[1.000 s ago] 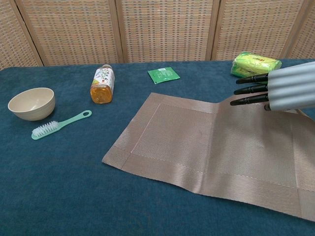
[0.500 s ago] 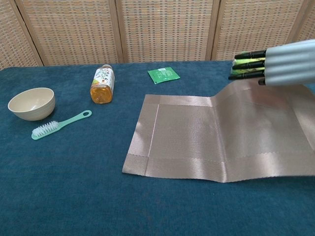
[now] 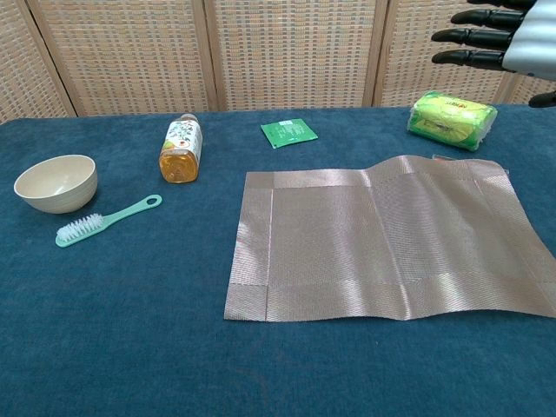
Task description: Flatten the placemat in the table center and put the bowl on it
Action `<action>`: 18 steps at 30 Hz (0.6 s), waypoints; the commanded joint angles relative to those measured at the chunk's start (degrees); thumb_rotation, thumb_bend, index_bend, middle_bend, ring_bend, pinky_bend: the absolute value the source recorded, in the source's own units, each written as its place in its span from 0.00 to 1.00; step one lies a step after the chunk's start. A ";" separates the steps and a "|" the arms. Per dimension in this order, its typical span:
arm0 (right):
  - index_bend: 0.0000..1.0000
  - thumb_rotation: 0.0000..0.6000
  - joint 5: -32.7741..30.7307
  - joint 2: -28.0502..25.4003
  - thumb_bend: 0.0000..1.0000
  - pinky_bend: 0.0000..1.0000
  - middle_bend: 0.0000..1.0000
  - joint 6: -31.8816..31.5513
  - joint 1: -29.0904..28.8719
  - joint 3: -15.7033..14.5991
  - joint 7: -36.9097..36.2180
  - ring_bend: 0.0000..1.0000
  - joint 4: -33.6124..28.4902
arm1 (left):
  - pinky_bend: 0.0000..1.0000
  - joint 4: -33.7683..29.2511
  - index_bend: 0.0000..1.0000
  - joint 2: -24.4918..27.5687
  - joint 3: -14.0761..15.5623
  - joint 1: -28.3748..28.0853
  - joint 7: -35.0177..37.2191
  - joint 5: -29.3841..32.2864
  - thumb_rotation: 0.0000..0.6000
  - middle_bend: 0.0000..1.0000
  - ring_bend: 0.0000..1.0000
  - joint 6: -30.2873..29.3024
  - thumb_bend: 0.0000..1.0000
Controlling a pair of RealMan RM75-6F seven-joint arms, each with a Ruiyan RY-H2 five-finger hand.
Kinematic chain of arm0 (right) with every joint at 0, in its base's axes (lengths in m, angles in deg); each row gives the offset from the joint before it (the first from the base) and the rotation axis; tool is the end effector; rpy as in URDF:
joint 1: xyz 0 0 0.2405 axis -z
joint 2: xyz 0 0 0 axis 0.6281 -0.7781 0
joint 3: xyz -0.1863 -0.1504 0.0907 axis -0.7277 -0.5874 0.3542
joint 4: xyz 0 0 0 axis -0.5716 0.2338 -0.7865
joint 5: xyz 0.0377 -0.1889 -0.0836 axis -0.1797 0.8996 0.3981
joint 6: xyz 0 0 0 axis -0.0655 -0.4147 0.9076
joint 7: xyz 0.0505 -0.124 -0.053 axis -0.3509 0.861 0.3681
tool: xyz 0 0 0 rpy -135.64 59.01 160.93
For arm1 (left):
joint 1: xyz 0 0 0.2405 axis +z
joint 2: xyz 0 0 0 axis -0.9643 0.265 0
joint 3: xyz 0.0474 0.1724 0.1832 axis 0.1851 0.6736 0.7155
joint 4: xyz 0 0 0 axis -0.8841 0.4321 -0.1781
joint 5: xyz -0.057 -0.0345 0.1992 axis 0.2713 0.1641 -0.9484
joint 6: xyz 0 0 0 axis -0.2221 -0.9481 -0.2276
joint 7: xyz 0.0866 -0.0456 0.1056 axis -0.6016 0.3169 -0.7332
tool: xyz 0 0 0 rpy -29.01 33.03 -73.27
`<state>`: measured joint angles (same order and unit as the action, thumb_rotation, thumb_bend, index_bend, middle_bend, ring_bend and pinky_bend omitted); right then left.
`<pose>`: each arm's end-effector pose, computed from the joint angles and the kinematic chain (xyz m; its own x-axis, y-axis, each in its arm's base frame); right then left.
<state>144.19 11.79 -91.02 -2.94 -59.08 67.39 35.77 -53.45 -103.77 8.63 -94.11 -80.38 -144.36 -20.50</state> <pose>-0.2370 -0.3890 0.1268 0.7852 0.5590 0.2663 -0.0060 -0.4233 0.9060 -0.2401 0.2455 0.1466 0.4814 0.1408 0.8651 0.8731 0.0104 -0.4875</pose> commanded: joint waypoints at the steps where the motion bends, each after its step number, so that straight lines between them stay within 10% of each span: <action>1: 0.00 1.00 -4.37 -5.45 0.00 0.00 0.00 -3.15 5.97 0.91 -3.08 0.00 -13.29 | 0.00 0.67 0.00 -0.84 0.04 -0.17 -0.39 -1.26 1.00 0.00 0.00 -0.52 0.00; 9: 0.00 1.00 -11.68 -13.22 0.00 0.00 0.00 -2.28 14.36 -0.86 -11.06 0.00 -43.63 | 0.00 10.73 0.00 -8.10 1.60 -3.61 3.45 -13.90 1.00 0.00 0.00 1.76 0.00; 18: 0.07 1.00 -10.45 -10.66 0.00 0.00 0.00 -8.28 21.66 -2.20 -9.89 0.00 -51.02 | 0.00 29.31 0.00 -16.71 2.59 -14.11 17.90 -30.95 1.00 0.00 0.00 8.25 0.00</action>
<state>134.86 0.51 -98.41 16.75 -60.93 56.36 -13.64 -30.18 -116.85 10.44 -104.00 -67.62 -170.06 -14.63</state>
